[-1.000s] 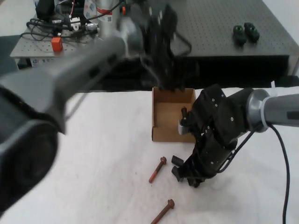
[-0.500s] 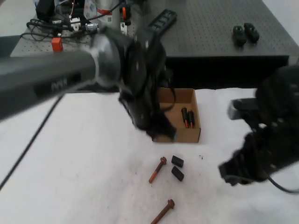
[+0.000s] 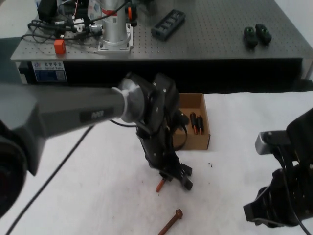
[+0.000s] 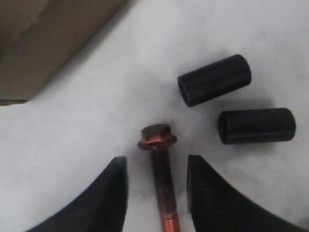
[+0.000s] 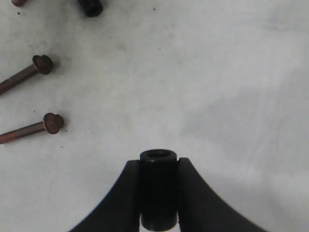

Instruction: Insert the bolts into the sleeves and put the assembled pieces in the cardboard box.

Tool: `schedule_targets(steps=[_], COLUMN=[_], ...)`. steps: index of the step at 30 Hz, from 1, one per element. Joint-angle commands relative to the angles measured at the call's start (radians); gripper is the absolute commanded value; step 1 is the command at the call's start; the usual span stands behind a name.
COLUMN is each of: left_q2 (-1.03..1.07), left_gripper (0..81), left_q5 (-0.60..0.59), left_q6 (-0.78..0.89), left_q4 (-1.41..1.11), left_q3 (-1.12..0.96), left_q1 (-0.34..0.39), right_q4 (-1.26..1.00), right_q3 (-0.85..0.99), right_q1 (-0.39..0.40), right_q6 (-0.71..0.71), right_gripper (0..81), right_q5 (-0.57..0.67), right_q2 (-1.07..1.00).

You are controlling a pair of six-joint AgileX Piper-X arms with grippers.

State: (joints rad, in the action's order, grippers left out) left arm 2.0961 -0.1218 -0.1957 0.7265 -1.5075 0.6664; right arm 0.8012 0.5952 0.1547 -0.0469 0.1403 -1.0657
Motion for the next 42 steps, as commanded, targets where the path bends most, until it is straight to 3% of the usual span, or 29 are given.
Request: schedule_targets(steps=[1,10,19,20,25,30,33,36,39,42], left_q2=[-0.015,0.064,0.068,0.068,0.074,0.051,-0.04,-0.177,-0.357,-0.545], left_gripper=[29.3,29.3,28.5,26.6,1.0,0.7,0.7,0.7,0.7,0.7], left_q5=[0.0,0.055,0.019,0.015,-0.002,-0.023,-0.085,-0.214,-0.282,-0.373], left_q6=[-0.018,-0.015,-0.017,-0.017,-0.015,0.053,0.12,0.221,0.343,0.481], left_q4=[-0.012,0.112,0.209,0.209,0.161,0.152,0.125,0.04,-0.17,-0.41], left_q3=[0.006,-0.107,-0.126,-0.126,-0.126,-0.132,-0.132,-0.088,0.053,0.258], left_q1=[0.002,0.002,0.002,0.002,0.002,0.002,-0.014,-0.049,-0.081,-0.108], right_q4=[-0.002,-0.002,-0.002,-0.002,0.001,-0.002,-0.007,-0.067,-0.222,-0.392], right_q3=[-0.001,-0.001,-0.001,-0.001,-0.001,-0.001,-0.001,-0.001,-0.001,-0.001], right_q1=[-0.005,-0.005,-0.005,-0.005,-0.005,-0.005,-0.005,0.003,0.042,0.115], right_q6=[-0.005,-0.005,-0.003,-0.003,-0.001,0.028,0.047,0.038,-0.04,-0.135], right_gripper=[0.1,0.1,0.1,0.1,0.1,0.1,0.1,0.1,0.1,0.1], right_q5=[0.01,0.01,0.012,0.012,0.012,0.016,0.099,0.266,0.4,0.426], right_q2=[0.008,0.01,0.01,0.01,0.01,0.039,0.086,0.121,0.12,0.11])
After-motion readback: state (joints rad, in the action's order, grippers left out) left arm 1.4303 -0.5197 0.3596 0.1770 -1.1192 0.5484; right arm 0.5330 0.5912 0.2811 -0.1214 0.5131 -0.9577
